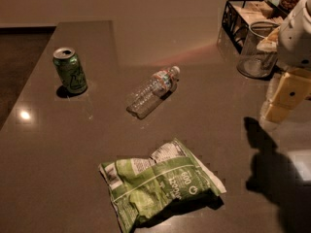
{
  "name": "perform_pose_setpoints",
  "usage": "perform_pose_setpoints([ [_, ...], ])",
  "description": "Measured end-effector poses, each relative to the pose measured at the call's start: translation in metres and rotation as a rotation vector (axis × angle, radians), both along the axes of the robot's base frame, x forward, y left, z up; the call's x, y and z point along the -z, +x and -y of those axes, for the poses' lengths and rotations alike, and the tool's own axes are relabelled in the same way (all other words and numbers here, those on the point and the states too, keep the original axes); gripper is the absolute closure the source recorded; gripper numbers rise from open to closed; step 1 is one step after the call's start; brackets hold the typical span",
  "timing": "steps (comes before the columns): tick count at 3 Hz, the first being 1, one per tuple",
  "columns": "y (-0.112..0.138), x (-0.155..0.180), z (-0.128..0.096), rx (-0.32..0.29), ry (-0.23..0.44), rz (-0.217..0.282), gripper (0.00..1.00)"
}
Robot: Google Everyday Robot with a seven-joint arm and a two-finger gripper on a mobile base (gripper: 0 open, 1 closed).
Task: Pick green can
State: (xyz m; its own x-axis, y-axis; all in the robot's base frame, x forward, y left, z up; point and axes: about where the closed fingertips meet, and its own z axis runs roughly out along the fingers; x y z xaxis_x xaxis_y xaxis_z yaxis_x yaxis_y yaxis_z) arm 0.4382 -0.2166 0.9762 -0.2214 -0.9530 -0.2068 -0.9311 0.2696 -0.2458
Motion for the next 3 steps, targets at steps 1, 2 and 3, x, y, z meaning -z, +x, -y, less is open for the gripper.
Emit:
perform_pose_setpoints([
  [1,0.001,-0.002,-0.002,-0.003,0.004,0.011,0.0],
  [2,0.013,-0.003,-0.016,-0.02,0.032,0.032,0.0],
  [3,0.033,-0.001,-0.039,-0.048,0.088,0.039,0.0],
])
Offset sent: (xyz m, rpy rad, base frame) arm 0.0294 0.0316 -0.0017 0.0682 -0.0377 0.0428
